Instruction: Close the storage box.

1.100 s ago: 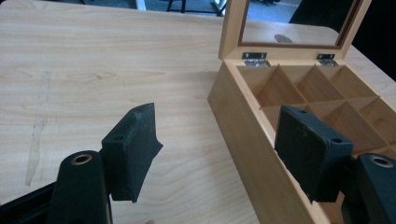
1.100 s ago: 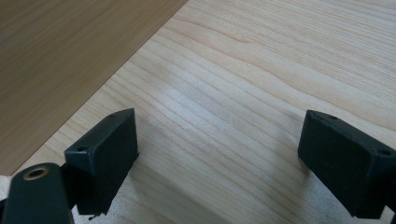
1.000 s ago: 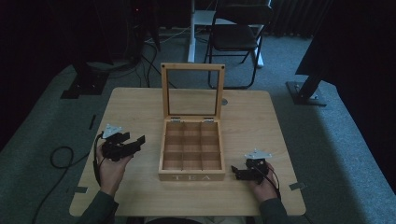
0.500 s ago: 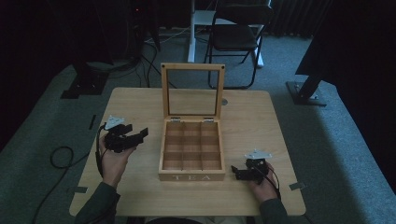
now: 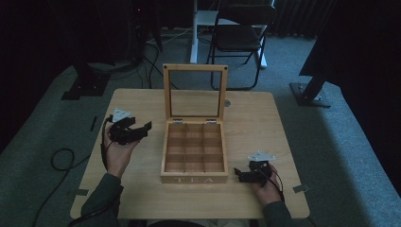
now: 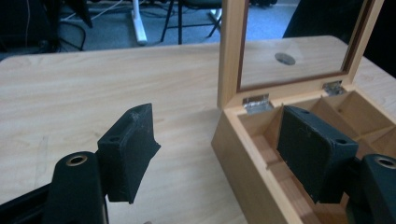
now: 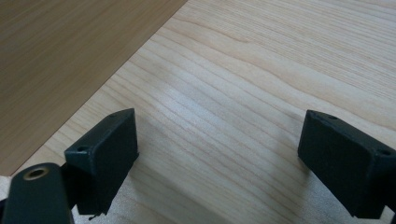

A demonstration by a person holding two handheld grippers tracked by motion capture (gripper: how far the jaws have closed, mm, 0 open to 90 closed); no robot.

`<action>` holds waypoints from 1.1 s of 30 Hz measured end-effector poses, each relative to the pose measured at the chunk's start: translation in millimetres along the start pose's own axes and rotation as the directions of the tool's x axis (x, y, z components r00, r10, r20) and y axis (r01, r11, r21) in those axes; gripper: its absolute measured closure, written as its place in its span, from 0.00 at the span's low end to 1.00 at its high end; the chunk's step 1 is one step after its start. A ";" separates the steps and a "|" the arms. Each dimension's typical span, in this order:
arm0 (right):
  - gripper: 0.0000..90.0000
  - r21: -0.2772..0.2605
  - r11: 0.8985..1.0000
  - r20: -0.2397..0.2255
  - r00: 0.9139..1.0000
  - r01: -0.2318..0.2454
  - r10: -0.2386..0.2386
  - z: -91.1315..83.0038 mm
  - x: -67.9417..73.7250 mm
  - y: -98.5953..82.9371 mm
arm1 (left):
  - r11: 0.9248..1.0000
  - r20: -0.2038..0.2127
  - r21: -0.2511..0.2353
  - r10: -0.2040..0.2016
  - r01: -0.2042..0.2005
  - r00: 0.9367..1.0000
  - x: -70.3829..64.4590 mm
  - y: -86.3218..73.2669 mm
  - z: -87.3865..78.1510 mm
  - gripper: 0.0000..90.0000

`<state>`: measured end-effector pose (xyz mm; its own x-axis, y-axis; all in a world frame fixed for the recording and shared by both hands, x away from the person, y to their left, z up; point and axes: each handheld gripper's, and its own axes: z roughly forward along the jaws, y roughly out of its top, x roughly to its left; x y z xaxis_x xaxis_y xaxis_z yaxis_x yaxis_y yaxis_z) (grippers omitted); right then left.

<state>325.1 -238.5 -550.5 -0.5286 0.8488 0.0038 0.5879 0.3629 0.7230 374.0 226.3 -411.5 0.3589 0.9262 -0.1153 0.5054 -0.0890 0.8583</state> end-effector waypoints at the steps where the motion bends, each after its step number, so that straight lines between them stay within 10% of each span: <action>1: 0.13 0.001 1.000 0.000 1.000 0.000 0.000 0.0 0.0 0.0 | 1.000 0.006 -0.006 0.002 -0.001 1.000 -0.1 2.0 1.2 0.31; 33: 0.13 0.002 1.000 -0.007 1.000 0.007 -0.007 -0.5 0.8 -0.4 | 0.997 0.093 -0.056 0.056 -0.051 0.994 -8.9 43.2 45.2 0.31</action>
<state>324.2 -238.2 -550.4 -0.5370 0.8436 0.0036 0.5851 0.3694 0.7219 428.1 197.6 -396.0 0.4584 0.8816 -0.1129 0.4413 -0.1155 0.8899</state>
